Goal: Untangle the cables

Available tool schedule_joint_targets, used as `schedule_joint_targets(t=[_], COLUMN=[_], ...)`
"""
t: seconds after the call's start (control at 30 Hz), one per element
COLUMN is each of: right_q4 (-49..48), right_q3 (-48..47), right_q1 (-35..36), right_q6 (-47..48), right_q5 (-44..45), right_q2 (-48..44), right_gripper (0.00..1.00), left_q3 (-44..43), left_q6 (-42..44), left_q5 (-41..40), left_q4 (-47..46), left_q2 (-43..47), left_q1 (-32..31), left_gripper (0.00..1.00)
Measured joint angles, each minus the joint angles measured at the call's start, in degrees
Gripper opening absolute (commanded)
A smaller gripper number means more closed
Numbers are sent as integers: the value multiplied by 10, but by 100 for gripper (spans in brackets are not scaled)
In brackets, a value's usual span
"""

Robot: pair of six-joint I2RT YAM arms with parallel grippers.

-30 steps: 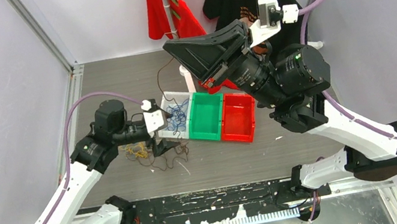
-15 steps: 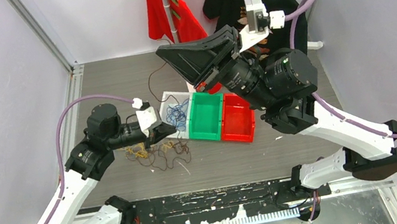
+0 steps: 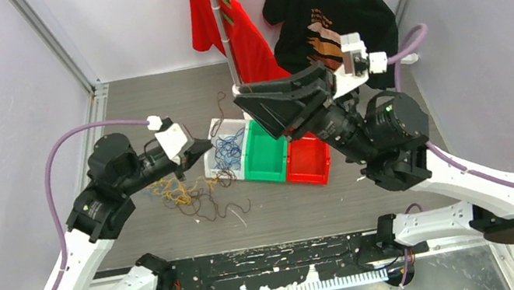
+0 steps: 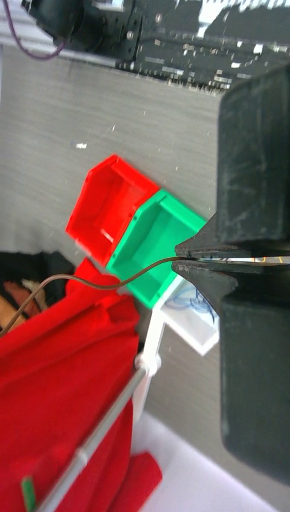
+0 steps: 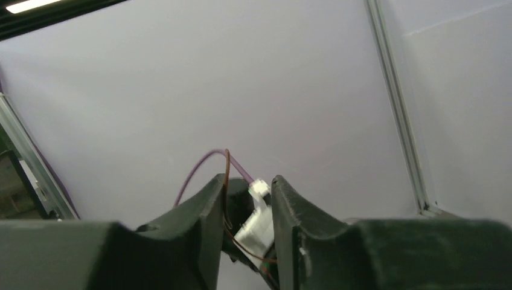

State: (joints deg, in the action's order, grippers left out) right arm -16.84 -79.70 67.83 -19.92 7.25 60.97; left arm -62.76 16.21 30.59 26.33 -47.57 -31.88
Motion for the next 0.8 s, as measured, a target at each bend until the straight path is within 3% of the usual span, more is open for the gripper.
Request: schedule_joint_targets(t=[0.07, 0.2, 0.37, 0.53, 0.8], right_q4=[-2, 2, 50, 93, 51], right_q3=[34, 123, 226, 283, 296], right_q1=[0, 0, 0, 0, -35], right_q6=[10, 39, 103, 168, 214], right_q5=[9, 27, 28, 30, 6], right_q2=[-28, -82, -110, -76, 13], right_gripper=[67, 82, 86, 89, 89], left_q3=[-16, -62, -117, -148, -192], left_q6=[11, 41, 67, 89, 102], left_q5=[-17, -34, -38, -45, -45], left_q4=[-1, 2, 10, 19, 42], left_q2=[4, 10, 21, 32, 33], left_q1=[0, 0, 0, 0, 0], left_gripper=[0, 0, 0, 0, 0])
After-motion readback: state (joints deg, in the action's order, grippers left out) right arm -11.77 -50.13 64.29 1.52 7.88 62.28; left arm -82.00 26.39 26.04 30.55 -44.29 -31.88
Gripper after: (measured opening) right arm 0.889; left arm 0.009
